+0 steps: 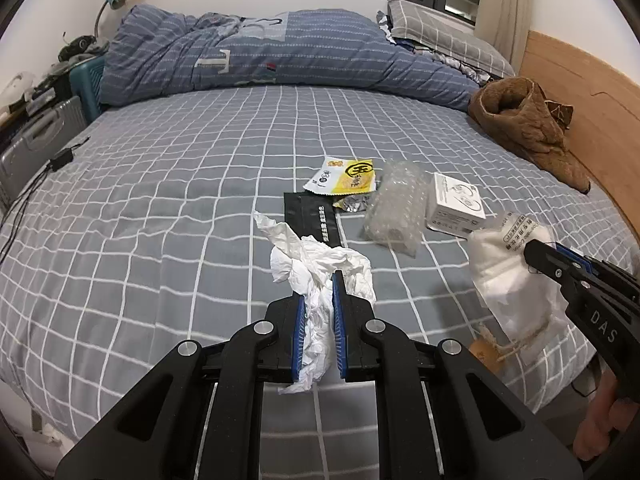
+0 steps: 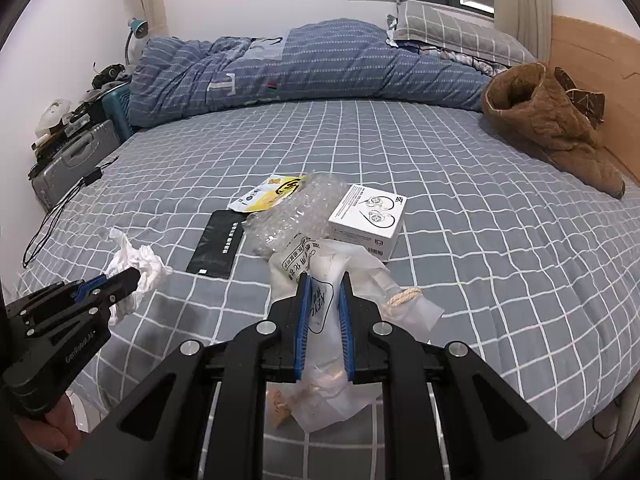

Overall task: Collect trash
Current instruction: 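Lift the tissue and plastic bag and carry them down over the bin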

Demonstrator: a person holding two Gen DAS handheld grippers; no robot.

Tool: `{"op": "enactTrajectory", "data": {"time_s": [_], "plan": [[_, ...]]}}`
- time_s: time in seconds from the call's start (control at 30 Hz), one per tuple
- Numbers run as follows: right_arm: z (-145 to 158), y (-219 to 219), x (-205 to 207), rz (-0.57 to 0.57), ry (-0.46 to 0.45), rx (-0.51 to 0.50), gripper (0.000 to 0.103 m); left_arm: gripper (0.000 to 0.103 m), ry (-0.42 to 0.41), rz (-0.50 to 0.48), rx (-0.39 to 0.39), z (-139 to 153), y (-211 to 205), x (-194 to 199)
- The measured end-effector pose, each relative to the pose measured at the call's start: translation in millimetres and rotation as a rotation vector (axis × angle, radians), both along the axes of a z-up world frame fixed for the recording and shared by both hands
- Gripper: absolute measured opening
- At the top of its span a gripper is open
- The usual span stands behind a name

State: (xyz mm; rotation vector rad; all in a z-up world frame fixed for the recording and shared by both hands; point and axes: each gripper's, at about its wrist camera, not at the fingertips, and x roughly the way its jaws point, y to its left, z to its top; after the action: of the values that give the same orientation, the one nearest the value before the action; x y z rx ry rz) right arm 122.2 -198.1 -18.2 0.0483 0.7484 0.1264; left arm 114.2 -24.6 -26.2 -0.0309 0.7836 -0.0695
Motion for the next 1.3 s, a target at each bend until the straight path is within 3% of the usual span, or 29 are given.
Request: {"op": "enactTrajectory", "data": {"time_s": [1.3], "plan": [[6, 26, -109, 0.042, 0.014, -0.021, 0.013, 0.012, 0.012, -0.011, -0.021, 8, 0, -111]]}}
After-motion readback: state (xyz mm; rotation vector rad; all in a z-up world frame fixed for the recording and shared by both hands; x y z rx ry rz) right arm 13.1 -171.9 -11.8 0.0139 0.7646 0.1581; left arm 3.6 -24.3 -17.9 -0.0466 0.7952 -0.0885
